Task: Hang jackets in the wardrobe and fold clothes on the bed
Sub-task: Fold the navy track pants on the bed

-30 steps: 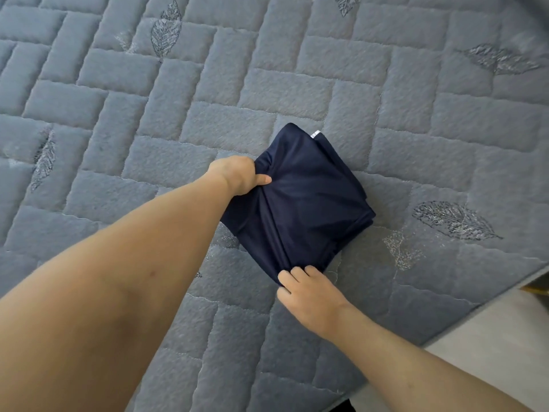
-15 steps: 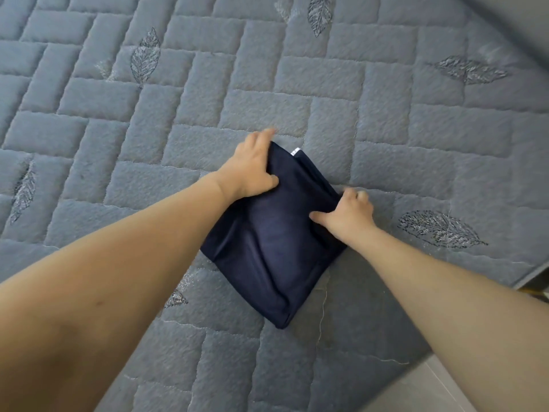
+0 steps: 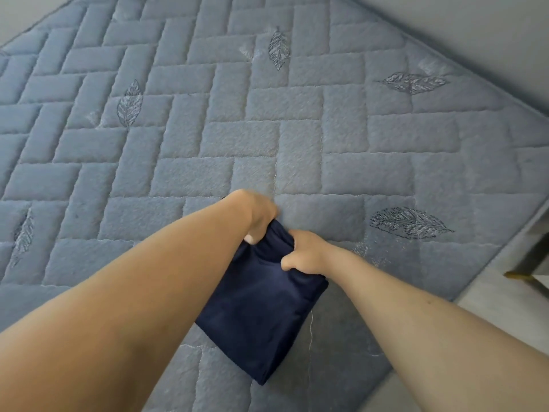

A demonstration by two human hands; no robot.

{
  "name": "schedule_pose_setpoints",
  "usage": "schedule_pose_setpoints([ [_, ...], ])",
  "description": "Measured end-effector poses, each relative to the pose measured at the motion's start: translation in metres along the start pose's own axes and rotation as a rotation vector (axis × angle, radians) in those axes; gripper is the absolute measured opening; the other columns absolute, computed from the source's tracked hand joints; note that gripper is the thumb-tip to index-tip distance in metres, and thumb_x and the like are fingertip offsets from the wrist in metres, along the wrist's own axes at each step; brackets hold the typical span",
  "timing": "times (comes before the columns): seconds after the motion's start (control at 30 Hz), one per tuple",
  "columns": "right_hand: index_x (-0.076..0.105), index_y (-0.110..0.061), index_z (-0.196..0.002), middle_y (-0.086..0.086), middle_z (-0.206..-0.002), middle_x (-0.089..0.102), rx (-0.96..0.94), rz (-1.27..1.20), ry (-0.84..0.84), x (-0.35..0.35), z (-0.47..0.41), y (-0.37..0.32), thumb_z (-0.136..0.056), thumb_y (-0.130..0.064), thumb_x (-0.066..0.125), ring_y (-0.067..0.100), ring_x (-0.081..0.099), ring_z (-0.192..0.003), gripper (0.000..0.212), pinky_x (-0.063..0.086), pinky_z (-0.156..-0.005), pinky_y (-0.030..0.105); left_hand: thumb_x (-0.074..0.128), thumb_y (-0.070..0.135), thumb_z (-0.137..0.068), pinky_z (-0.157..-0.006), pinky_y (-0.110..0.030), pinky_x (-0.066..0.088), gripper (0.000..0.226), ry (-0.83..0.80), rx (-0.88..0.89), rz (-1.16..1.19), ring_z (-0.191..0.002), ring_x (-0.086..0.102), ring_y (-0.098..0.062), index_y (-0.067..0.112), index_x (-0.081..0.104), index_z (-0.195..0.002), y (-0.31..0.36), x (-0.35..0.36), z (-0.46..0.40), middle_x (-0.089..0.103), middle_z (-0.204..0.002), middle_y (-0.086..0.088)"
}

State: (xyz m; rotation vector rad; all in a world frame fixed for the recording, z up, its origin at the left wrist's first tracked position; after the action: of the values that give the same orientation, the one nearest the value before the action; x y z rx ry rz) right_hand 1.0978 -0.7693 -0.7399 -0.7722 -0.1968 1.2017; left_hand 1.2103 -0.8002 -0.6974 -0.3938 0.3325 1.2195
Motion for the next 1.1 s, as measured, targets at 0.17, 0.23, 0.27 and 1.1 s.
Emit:
schedule_pose_setpoints([
  [0.17, 0.042, -0.018, -0.096, 0.001, -0.092, 0.053, -0.006, 0.129, 0.039, -0.011, 0.067, -0.021, -0.075, -0.016, 0.066, 0.018, 0.051, -0.078, 0.031, 0.043, -0.064, 0.033, 0.074, 0.018, -0.073, -0.080, -0.036, 0.055, 0.039, -0.005, 0.023, 0.111, -0.092, 0.065, -0.021, 0.020, 0.063, -0.110, 0.015, -0.002, 0.064, 0.067, -0.102, 0.000],
  [0.23, 0.034, -0.024, -0.107, 0.000, -0.093, 0.048, 0.029, 0.164, 0.075, -0.022, 0.112, -0.033, -0.080, -0.019, 0.068, 0.017, 0.049, -0.077, 0.044, 0.041, -0.062, 0.032, 0.072, 0.020, -0.076, -0.079, -0.035, 0.053, 0.039, 0.073, 0.043, 0.187, -0.092, 0.062, -0.021, 0.021, 0.057, -0.112, 0.023, -0.010, 0.105, 0.064, -0.103, 0.001],
  [0.27, 0.030, -0.026, -0.115, 0.000, -0.094, 0.047, 0.046, 0.176, 0.093, -0.028, 0.138, -0.041, -0.082, -0.019, 0.069, 0.017, 0.050, -0.077, 0.052, 0.042, -0.063, 0.032, 0.071, 0.020, -0.077, -0.081, -0.037, 0.053, 0.038, 0.105, 0.054, 0.225, -0.092, 0.062, -0.021, 0.022, 0.057, -0.112, 0.030, -0.015, 0.128, 0.064, -0.103, 0.001],
  [1.1, 0.057, -0.021, -0.125, 0.004, -0.121, 0.067, 0.477, 0.127, 0.792, -0.069, 0.975, -0.092, -0.092, -0.018, 0.065, 0.029, 0.064, -0.109, 0.035, 0.047, -0.102, 0.046, 0.042, 0.016, -0.083, -0.059, -0.028, 0.038, 0.021, 0.916, 0.668, -0.234, -0.076, 0.053, -0.017, 0.017, 0.057, -0.099, 0.451, -0.232, 0.785, 0.054, -0.083, 0.004],
])
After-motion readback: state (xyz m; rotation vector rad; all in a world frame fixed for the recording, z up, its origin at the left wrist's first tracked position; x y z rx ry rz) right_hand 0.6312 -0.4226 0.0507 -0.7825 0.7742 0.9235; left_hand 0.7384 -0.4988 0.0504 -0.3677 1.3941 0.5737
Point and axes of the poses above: each hand's wrist, its own z-axis away from the middle knuckle, its own x-axis out of the palm, y = z × x, the point moved 7 cm from there along -z, towards the middle knuckle
